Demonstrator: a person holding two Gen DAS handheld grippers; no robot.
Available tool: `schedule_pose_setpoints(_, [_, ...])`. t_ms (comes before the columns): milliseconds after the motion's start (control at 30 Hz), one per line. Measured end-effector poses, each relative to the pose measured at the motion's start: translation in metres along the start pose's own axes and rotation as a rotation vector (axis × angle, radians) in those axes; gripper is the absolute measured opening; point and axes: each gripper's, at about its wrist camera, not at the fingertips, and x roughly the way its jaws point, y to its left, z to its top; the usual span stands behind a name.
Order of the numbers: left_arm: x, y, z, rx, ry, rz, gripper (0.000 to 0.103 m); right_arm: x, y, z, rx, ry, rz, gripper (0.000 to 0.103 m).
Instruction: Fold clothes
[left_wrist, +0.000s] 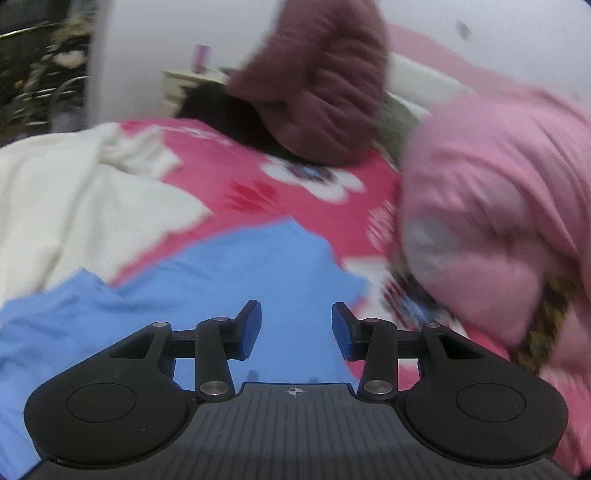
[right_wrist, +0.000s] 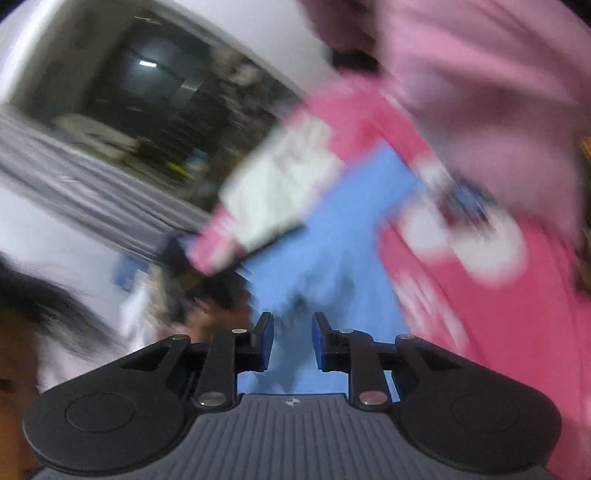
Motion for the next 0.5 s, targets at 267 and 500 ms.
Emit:
schedule_pose_setpoints(267, [0.026, -0.027, -0.044, 0.05, 0.154, 0.041, 0.042, 0.05, -0.051, -0.072, -0.023, 0.24, -0.245, 0.027])
schedule_pose_setpoints(500, [0.036, -0.021, -0.065, 0.083, 0.194, 0.093, 0.042, 0.059, -0.08, -0.075, 0.087, 0.186, -0.198, 0.026])
